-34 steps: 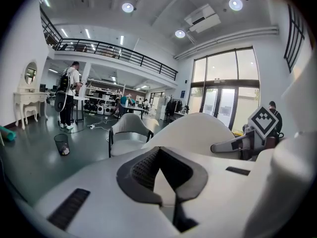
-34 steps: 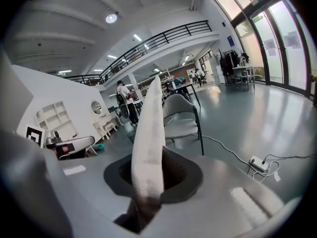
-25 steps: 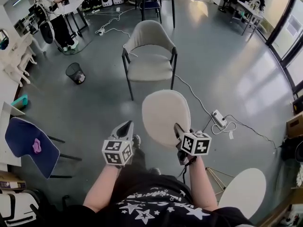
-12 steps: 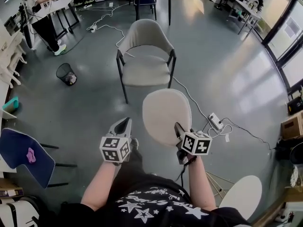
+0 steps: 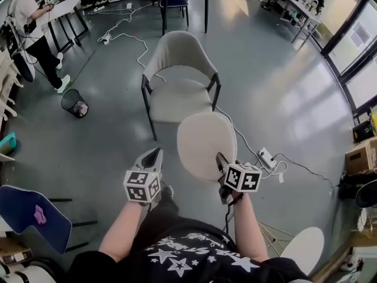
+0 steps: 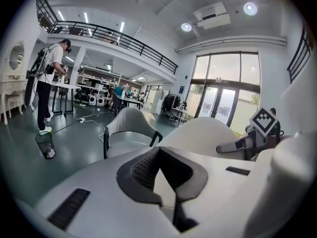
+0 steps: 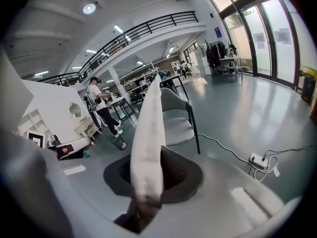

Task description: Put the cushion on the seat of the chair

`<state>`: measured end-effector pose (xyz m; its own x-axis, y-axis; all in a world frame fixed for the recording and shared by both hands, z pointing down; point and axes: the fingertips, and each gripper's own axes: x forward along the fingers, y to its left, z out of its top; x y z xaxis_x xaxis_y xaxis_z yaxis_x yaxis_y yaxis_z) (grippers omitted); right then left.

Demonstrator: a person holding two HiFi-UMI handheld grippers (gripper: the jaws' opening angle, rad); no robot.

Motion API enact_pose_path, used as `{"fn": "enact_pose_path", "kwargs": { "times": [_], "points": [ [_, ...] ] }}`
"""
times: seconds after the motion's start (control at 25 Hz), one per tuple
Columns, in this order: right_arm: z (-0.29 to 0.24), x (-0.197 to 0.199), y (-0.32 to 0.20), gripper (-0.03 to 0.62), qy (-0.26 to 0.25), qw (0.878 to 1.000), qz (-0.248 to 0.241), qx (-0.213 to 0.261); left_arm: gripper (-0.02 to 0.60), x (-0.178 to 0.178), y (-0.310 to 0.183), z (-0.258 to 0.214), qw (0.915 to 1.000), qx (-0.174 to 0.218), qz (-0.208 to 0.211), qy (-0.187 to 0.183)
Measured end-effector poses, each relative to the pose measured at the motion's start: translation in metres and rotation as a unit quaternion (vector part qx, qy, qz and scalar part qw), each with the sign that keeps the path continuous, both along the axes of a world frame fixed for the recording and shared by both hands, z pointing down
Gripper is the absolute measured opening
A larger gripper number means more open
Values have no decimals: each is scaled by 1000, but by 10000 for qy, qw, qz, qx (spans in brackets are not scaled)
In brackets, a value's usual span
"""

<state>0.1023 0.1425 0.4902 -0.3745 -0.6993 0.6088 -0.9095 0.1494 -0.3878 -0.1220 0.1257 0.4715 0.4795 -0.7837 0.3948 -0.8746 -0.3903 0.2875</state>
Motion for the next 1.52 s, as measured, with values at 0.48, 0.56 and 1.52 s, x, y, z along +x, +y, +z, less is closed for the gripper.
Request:
{"fn": "enact_pose_path", "kwargs": {
  "times": [0.48,0.56,1.52],
  "points": [
    [-3,-28,-74,60,171,9995,240,-152,8,-39,-82,5,9998,-59,139,129],
    [-3,-32,-83,60,173,9994,275,-145,8,-43,-90,6,9997,-64,189,139],
    [21,8,-219,60,-219,9990,165,-366,8,-4,-189,26,9991,-318,-294,-1]
  ]
}}
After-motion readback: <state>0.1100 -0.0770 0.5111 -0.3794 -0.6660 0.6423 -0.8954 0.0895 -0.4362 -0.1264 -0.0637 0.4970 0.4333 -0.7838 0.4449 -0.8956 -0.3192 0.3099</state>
